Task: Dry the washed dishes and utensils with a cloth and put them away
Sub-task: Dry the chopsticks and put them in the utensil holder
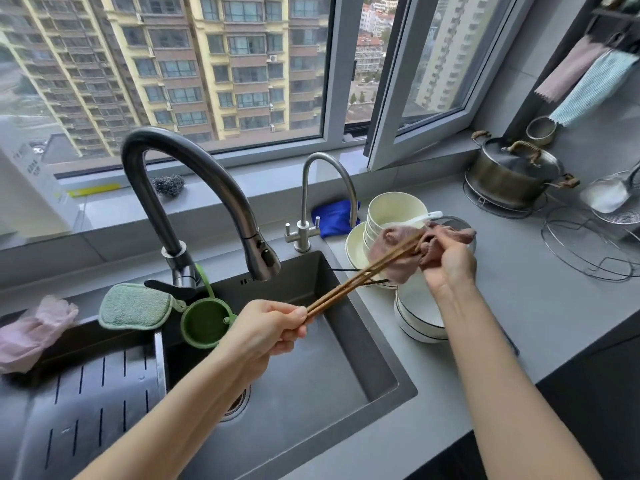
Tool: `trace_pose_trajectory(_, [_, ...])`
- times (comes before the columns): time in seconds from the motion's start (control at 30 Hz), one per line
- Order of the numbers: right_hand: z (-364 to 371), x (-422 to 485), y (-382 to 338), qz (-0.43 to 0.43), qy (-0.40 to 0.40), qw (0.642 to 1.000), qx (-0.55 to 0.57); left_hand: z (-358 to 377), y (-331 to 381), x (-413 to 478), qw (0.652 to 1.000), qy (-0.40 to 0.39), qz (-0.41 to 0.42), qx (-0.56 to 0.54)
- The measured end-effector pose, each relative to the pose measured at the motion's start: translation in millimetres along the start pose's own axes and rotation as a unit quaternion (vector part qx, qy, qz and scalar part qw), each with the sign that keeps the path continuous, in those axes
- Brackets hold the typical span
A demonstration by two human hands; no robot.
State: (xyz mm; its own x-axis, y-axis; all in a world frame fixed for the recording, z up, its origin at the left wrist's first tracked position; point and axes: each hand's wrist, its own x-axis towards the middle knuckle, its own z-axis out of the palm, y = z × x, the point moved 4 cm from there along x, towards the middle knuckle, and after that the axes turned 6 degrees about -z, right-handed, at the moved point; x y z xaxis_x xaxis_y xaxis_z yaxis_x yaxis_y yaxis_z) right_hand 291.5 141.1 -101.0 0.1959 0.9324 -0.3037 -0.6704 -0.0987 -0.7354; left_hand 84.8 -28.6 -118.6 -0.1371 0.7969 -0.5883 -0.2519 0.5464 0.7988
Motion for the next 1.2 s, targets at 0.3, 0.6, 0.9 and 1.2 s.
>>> trace_pose_trajectory(0.3, [19.7, -88.6, 69.7, 0.06, -0.196, 0.974, -0.098, 46.7, 2.4, -3.7, 0.993, 0.077, 0.091, 0.02])
trace_pose_trajectory(0.6, [19.8, -98.5, 28.5, 0.145, -0.418, 0.861, -0.252, 2.5, 51.3, -31.3, 0.933, 0.173, 0.25, 0.194])
trace_pose_trajectory(0.9, [44.5, -125.1, 20.5, 0.15, -0.547, 0.761, -0.315, -0.9, 91.7, -52.8, 0.951, 0.153, 0.235, -0.128])
trace_pose_trajectory(1.2, [107.9, -145.4, 14.1, -0.115, -0.615, 0.575, -0.527, -124.2, 112.5, -123.1, 0.867, 0.319, 0.297, -0.243])
